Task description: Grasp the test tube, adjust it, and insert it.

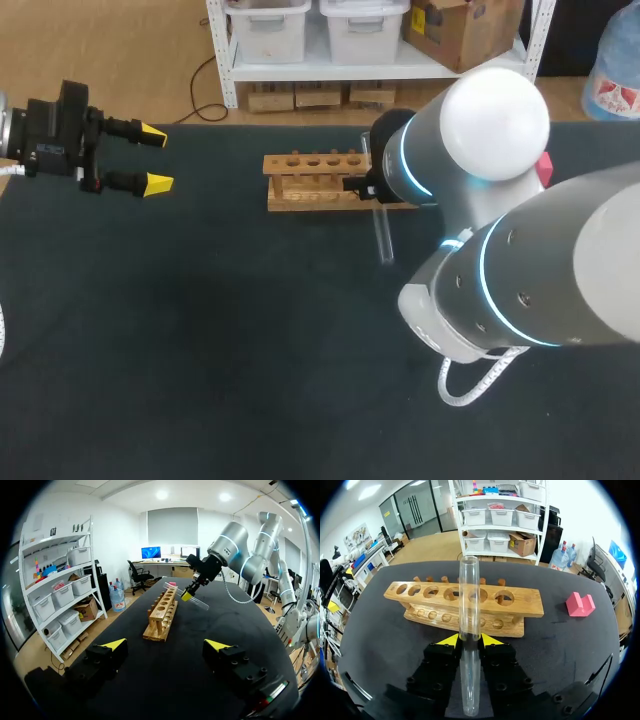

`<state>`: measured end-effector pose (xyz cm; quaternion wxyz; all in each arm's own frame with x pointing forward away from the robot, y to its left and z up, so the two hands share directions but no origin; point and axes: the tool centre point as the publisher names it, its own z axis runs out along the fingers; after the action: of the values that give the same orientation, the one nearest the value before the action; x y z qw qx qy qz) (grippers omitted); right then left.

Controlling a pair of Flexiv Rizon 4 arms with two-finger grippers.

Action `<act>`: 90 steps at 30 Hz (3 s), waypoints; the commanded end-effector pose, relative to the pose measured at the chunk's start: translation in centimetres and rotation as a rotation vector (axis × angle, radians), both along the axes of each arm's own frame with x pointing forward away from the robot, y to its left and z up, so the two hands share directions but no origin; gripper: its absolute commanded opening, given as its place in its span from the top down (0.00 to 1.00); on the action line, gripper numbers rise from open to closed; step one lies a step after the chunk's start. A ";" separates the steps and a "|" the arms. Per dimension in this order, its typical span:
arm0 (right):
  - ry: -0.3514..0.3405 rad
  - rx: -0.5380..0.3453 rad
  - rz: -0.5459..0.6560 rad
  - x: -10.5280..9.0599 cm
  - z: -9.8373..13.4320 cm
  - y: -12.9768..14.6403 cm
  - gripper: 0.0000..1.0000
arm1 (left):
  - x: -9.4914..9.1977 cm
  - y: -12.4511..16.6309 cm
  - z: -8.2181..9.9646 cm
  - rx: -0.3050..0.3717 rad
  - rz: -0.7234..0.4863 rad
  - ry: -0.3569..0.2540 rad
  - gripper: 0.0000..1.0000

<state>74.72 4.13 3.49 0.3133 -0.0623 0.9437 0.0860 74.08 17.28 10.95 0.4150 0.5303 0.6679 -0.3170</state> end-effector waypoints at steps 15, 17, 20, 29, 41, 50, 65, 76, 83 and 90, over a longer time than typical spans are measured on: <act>0.007 0.014 -0.009 0.0 1.0 -0.4 1.00 | 0.0 0.1 -0.1 -0.004 -0.002 -0.003 0.00; 0.000 0.026 -0.011 -0.3 1.7 -0.6 1.00 | 0.0 0.1 -0.1 -0.004 -0.002 -0.003 0.00; -0.025 0.052 -0.014 -0.7 3.1 -0.8 1.00 | 0.0 0.1 -0.1 -0.004 -0.002 -0.003 0.00; -0.222 0.177 -0.005 -0.6 9.3 -1.4 1.00 | 0.0 0.1 -0.1 -0.004 -0.002 -0.003 0.00; -0.456 0.331 0.096 0.4 15.5 -0.6 1.00 | 0.0 0.1 -0.1 -0.004 -0.002 -0.003 0.00; -0.603 0.396 0.161 1.3 17.1 0.0 1.00 | 0.0 0.1 -0.1 -0.004 -0.002 -0.003 0.00; -0.844 0.449 0.170 3.5 17.9 1.0 1.00 | 0.0 0.1 -0.1 -0.004 -0.002 -0.003 0.00; -0.911 0.424 0.112 3.6 16.9 1.9 1.00 | 0.0 0.1 -0.1 -0.004 -0.002 -0.003 0.00; -0.904 0.407 0.112 4.5 16.0 2.1 1.00 | 0.0 0.1 -0.1 -0.004 -0.002 -0.003 0.00; -0.895 0.374 0.120 5.6 15.4 1.7 1.00 | 0.0 0.1 -0.1 -0.004 -0.002 -0.003 0.00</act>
<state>79.88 5.96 18.88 0.6882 -0.0882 0.6799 0.2374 74.09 17.28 10.95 0.4150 0.5302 0.6679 -0.3170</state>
